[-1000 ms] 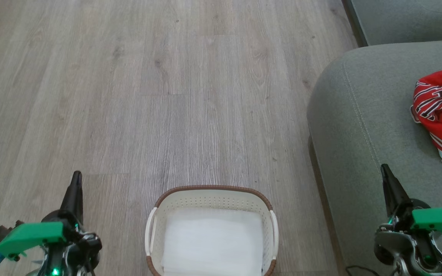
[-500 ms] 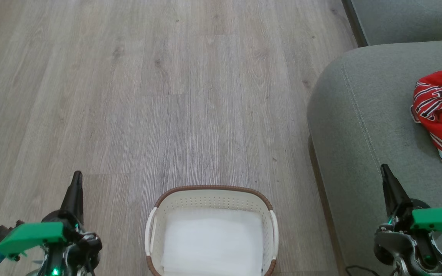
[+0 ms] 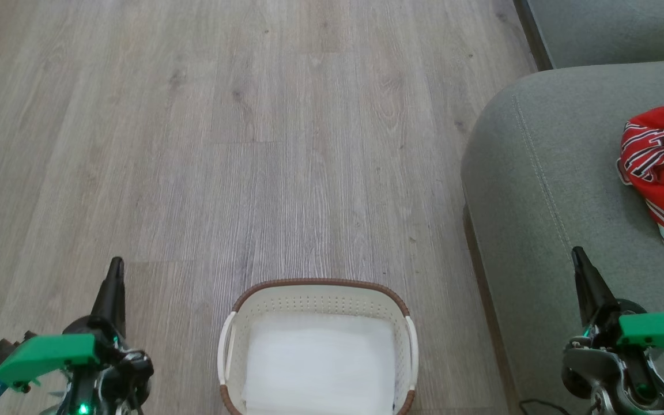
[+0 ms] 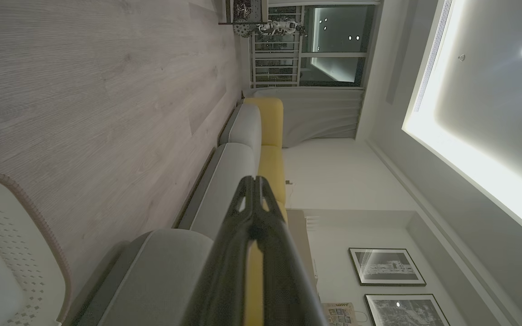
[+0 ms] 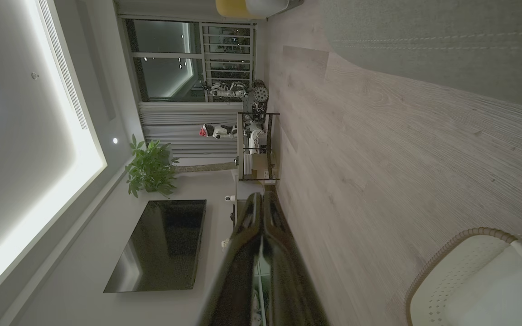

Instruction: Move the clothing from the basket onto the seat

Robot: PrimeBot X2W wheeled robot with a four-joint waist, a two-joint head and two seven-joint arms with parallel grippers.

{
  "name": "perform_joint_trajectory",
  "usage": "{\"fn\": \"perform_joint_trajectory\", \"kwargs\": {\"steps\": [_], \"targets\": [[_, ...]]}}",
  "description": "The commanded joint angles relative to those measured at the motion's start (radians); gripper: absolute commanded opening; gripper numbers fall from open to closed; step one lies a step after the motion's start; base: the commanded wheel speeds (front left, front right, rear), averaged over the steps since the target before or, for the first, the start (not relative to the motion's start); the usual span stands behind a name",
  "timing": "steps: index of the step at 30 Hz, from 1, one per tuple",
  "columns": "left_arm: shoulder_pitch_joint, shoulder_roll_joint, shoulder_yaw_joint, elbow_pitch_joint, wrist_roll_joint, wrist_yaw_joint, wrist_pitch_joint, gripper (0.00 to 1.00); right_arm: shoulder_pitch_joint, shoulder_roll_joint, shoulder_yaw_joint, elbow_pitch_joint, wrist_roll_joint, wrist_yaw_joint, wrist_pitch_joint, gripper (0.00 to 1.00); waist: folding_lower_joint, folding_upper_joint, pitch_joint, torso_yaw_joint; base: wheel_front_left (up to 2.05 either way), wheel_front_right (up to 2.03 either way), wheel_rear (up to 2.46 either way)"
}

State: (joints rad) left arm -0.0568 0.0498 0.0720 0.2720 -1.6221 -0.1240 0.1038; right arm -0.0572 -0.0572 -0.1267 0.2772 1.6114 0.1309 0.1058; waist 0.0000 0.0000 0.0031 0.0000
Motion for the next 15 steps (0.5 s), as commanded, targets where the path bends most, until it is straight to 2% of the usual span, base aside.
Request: {"fn": "perform_joint_trajectory", "kwargs": {"steps": [1,15], "targets": [[-0.051,0.007,0.034,-0.027,0.007,-0.007,0.003,0.00,-0.050,0.004,0.016,-0.033,0.000,0.000,0.005,0.00,0.0000,0.0000,0.000,0.000,0.00,0.00,0.00],[-0.051,0.006,0.036,-0.027,0.008,-0.007,0.004,0.00,-0.051,0.005,0.015,-0.033,-0.001,0.000,0.006,0.00,0.0000,0.0000,0.000,0.000,0.00,0.00,0.00]]}}
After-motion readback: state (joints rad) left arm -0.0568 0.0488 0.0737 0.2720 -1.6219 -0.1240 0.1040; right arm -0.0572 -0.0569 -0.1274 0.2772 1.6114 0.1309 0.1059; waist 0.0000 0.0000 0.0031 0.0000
